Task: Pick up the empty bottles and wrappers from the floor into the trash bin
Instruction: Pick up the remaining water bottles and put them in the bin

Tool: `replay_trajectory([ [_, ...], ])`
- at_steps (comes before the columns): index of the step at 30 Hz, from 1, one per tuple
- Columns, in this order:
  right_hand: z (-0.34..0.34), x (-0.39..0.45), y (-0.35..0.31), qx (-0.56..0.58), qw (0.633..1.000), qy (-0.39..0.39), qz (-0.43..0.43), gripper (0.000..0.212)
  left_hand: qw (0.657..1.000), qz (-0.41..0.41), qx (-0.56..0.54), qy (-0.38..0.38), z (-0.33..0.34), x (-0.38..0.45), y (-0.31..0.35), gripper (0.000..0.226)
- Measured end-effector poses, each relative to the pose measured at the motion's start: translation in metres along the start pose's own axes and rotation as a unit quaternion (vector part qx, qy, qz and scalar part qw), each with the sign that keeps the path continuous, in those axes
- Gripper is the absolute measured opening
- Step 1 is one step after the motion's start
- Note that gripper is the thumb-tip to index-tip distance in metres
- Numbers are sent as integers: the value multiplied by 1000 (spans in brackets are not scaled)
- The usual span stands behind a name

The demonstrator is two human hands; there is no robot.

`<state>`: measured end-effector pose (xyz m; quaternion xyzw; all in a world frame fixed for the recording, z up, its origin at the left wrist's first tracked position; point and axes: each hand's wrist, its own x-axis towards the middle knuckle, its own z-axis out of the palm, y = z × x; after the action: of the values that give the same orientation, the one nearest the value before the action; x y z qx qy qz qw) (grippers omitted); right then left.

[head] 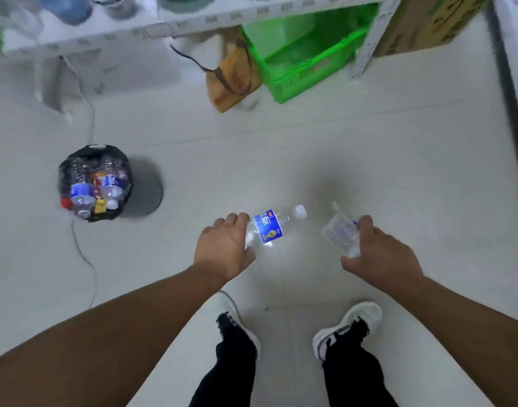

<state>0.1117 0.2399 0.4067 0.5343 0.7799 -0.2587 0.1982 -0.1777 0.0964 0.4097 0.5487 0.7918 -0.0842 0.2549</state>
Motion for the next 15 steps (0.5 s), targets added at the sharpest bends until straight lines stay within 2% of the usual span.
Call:
replay_trajectory([
  [9, 29, 35, -278, -21, 992, -60, -105, 65, 978, -189, -83, 41, -32, -94, -259, 64],
  [15, 36, 64, -410, 17, 986, -97, -138, 80, 953, -274, -117, 61, -38, -128, -351, 74],
])
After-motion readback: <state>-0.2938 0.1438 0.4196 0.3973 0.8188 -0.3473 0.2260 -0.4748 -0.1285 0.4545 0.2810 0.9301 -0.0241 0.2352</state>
